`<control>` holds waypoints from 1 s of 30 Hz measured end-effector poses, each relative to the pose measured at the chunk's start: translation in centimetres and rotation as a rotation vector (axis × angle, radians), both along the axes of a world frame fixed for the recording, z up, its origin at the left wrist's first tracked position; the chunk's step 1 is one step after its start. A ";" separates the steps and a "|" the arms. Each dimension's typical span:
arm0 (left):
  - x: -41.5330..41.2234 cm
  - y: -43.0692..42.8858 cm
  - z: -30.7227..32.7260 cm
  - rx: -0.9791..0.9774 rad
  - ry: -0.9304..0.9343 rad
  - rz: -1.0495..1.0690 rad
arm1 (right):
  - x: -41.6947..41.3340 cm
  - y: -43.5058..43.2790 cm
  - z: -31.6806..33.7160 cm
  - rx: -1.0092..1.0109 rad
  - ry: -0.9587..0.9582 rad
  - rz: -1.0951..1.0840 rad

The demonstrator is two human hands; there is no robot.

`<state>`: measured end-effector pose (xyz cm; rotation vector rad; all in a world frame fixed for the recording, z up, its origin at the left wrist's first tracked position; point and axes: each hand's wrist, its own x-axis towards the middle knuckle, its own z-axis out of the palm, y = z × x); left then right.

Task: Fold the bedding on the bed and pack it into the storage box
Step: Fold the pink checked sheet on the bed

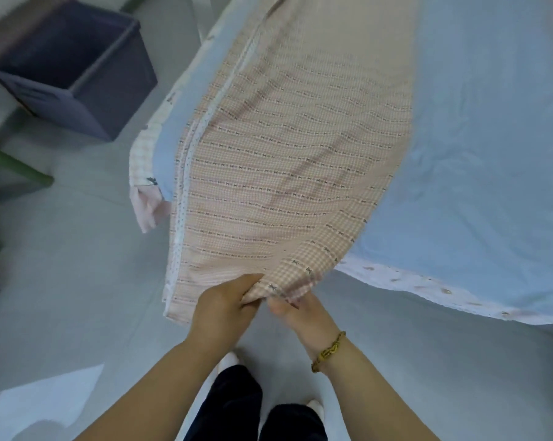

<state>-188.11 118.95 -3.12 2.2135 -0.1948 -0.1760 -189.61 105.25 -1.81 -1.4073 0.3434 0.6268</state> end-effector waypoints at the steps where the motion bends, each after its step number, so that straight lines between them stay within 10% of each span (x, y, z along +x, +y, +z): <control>1: -0.3 -0.1 0.6 -0.010 0.005 -0.012 | 0.2 0.0 0.8 -0.077 -0.019 -0.027; 9: -3.8 -1.1 2.4 -0.100 0.131 0.019 | 0.1 -2.3 5.4 0.170 0.104 -0.364; 17: -2.4 -3.4 1.8 0.162 -0.219 0.211 | 0.2 -4.6 10.3 0.288 0.096 -0.401; 30: -1.6 -2.7 5.7 0.062 0.101 0.197 | -0.5 -7.1 8.5 -0.360 0.048 -0.597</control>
